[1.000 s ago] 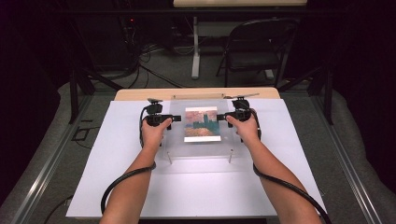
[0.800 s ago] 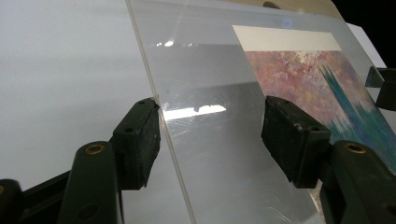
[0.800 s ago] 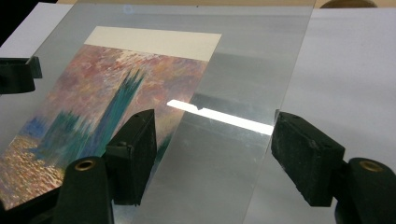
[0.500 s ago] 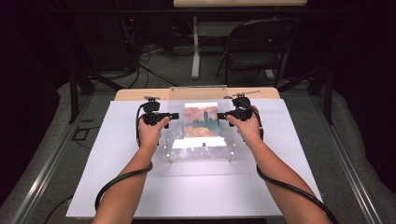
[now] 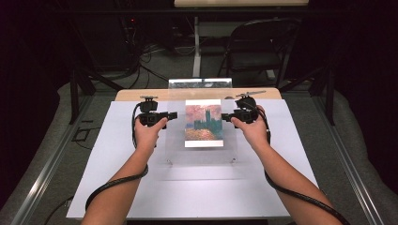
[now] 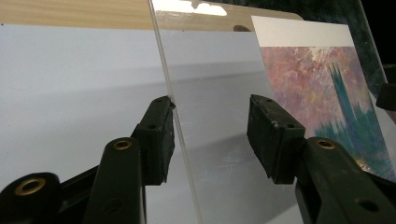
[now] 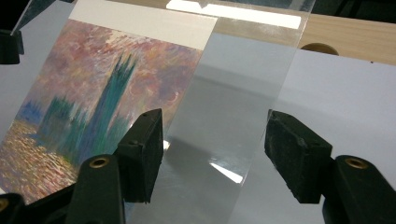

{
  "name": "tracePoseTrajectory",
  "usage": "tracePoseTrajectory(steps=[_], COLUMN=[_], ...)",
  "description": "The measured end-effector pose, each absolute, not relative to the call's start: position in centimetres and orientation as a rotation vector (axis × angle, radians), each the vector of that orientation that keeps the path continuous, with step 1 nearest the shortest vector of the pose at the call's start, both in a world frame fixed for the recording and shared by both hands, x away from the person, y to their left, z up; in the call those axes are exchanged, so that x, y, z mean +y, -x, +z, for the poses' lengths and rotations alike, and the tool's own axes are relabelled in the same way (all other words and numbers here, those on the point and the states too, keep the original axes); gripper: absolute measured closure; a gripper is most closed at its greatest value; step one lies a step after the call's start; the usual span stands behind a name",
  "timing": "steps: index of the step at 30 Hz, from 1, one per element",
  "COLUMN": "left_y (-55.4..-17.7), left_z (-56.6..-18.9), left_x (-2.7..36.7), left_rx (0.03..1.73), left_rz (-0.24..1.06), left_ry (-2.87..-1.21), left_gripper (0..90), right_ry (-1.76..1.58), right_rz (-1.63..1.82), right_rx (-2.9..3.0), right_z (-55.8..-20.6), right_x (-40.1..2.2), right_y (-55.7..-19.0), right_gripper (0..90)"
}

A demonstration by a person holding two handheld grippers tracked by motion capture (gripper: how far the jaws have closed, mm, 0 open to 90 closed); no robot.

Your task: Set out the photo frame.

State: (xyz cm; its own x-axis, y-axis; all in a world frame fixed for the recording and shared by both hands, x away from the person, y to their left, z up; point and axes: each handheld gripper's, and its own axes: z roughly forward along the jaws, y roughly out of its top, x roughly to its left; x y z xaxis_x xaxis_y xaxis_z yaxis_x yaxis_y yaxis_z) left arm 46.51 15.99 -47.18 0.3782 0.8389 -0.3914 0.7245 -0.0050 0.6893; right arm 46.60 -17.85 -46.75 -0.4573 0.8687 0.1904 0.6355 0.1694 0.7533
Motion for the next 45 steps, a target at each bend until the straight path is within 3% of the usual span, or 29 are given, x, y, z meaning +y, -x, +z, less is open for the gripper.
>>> tracePoseTrajectory(steps=[28, 45], left_y=[-41.3, -38.1], left_z=[-44.1, -42.9], left_x=[17.0, 17.3], left_rx=[1.263, 1.199], left_rz=[0.227, 0.270], left_ry=[-1.740, -1.761], left_gripper=[64.4, 67.7], right_ry=[-1.333, -1.273], right_rz=[1.222, 1.276], right_rx=[2.132, 2.120], right_z=[-43.3, -42.2], right_x=[-18.9, -19.3], right_y=[-41.2, -37.9], right_gripper=[52.2, 52.0])
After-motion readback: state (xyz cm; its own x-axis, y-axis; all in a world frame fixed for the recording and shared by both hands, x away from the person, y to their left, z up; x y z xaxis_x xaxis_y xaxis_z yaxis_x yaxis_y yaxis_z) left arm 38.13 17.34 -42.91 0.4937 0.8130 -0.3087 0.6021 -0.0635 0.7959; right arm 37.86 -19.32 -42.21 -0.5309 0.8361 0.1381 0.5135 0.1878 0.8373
